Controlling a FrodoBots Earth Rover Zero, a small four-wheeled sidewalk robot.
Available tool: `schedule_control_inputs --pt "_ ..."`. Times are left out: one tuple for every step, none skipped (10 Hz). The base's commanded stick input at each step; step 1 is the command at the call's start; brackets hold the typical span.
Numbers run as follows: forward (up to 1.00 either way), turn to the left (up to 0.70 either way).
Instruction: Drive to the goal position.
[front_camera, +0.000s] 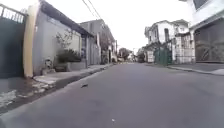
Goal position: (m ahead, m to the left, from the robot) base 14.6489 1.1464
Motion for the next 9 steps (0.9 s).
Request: schedule_control_inputs --pt "1.00 -0.36" --pt "1.00 -0.36" --pt "1.00 -0.36" --pt "1.00 -0.36" --pt "1.00 -0.36" --pt "1.00 -0.36" --pt "1.00 -0.36" --pt "1.00 -0.36" --pt "1.00 -0.36"
